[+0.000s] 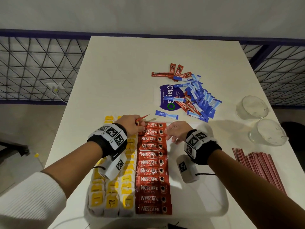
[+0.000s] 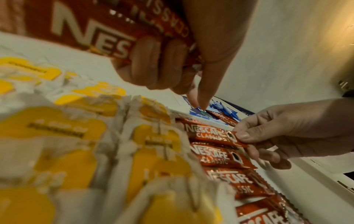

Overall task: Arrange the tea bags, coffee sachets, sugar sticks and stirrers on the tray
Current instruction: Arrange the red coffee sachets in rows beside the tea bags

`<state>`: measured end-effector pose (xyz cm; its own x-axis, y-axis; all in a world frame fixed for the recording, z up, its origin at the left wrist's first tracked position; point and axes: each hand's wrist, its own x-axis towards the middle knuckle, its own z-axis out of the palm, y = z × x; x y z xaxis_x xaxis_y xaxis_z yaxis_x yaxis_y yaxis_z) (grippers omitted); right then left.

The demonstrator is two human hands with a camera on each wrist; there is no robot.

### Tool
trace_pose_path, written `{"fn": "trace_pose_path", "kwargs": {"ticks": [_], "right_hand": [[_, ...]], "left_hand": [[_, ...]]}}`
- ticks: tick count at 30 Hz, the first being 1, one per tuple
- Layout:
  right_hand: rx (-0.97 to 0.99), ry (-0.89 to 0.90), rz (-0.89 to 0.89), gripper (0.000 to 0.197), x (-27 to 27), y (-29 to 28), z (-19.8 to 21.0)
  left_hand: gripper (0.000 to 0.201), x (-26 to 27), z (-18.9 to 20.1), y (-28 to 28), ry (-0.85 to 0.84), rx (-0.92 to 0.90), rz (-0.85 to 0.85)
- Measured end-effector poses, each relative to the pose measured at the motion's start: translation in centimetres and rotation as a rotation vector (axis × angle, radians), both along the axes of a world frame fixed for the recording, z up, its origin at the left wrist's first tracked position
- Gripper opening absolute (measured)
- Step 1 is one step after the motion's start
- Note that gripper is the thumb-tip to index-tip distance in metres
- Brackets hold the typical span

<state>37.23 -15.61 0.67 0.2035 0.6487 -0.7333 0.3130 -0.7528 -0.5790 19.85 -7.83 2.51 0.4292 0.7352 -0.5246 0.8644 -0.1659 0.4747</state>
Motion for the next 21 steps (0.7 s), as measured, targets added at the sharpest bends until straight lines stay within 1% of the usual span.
{"fn": "trace_pose_path", "kwargs": {"ticks": [3, 6, 17, 19, 21], "right_hand": [[0.003, 0.016, -0.042, 0.015, -0.1, 0.1, -0.2], [0.013, 0.022, -0.072, 0.021, 0.0, 0.2, -0.4], [0.033, -0.031, -0.052, 0.024, 0.4, -0.1, -0.7], [0.065, -0.064, -0.033, 0.024, 0.6, 0.0, -0.2], [0.159, -0.057, -0.002, 0.023, 0.6, 0.0, 0.6]], "left_hand": [[0.01, 0.0, -0.1, 0.0, -0.003, 0.001, -0.001], [0.01, 0.0, -0.1, -0.1, 0.006, 0.0, -0.011], [0.011, -0.2, 0.3, -0.2, 0.013, 0.003, -0.019], [0.013, -0.2, 0.5, -0.2, 0.01, -0.004, -0.016], [0.015, -0.1, 0.8, -0.3, -0.009, -0.026, -0.028]]}}
